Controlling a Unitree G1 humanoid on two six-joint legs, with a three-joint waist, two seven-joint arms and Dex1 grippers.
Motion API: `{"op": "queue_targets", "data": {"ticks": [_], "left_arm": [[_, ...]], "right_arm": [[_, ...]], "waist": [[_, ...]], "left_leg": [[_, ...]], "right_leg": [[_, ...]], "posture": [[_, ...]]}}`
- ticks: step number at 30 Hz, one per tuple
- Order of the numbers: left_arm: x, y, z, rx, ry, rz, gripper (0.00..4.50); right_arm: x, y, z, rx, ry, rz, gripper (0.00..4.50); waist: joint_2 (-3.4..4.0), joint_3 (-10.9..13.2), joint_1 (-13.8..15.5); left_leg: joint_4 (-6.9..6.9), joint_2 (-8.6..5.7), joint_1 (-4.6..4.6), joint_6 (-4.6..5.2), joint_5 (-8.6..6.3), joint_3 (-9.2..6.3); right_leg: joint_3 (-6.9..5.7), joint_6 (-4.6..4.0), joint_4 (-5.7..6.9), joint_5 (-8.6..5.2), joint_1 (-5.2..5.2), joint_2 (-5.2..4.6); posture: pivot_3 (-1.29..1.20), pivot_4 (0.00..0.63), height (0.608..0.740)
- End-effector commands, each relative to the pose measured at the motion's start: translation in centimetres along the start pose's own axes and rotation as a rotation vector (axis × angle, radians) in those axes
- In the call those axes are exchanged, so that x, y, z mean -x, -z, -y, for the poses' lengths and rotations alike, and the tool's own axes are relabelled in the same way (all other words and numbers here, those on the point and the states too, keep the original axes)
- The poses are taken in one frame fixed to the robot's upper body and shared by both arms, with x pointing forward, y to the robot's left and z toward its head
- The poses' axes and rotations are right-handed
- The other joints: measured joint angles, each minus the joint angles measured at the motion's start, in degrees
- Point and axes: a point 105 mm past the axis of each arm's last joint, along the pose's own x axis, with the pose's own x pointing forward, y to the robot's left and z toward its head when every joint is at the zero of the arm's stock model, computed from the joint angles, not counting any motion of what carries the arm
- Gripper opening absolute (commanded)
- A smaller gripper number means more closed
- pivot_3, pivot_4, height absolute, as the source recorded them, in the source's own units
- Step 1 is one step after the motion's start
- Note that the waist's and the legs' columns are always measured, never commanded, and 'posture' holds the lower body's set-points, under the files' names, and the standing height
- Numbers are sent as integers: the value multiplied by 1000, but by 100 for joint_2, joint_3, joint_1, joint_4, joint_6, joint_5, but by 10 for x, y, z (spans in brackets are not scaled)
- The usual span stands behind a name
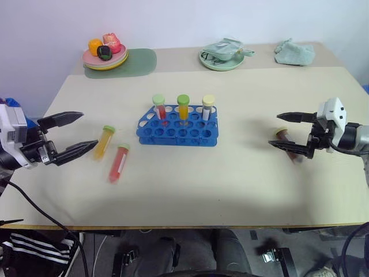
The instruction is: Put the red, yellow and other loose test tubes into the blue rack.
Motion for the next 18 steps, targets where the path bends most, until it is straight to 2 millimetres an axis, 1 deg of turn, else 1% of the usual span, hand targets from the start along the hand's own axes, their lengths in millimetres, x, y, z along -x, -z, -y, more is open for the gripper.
{"op": "queue_targets", "data": {"ticks": [1, 7, 11, 14, 16, 18], "left_arm": [[-4, -6, 0, -43, 4, 20, 4450], [-9, -6, -3, -49, -5, 38, 4450], [-16, -4, -10, -74, -10, 42, 4450], [-22, -3, -10, -80, -5, 60, 4450], [-22, -2, -11, -75, -14, 77, 4450], [-27, -1, -9, -72, -7, 86, 4450]], "right_arm": [[4, -15, 3, 49, 27, 28, 4500], [3, -20, 8, 53, 72, 41, 4500], [2, -28, 23, -23, 153, 46, 4500], [2, -23, 34, -44, 221, 6, 4500], [0, -25, 38, -75, 249, 4, 4500], [-1, -26, 48, -124, 296, -21, 4500]], "waist": [[0, 0, 0], [0, 0, -6], [0, 0, -1], [-1, 0, -1], [-1, 0, -1], [0, 0, -14]], "left_leg": [[0, 0, 0, 0, 0, 0], [0, 1, 0, 0, 0, 1], [1, 2, 0, 0, 0, 7], [1, 4, 0, -1, 0, 7], [1, 4, -2, 0, 0, 9], [0, 5, -5, 0, 0, 11]], "right_leg": [[0, 0, 0, 0, 0, 0], [0, -1, 0, 1, -1, 0], [0, -5, 0, 4, -4, 0], [0, -7, -1, 5, -3, 2], [0, -7, -3, 5, -5, 2], [-1, -7, -4, 6, -9, 1]], "posture": [[0, 150, 740], [0, 150, 740], [0, 150, 740], [0, 150, 740], [0, 150, 740], [0, 150, 740]]}}
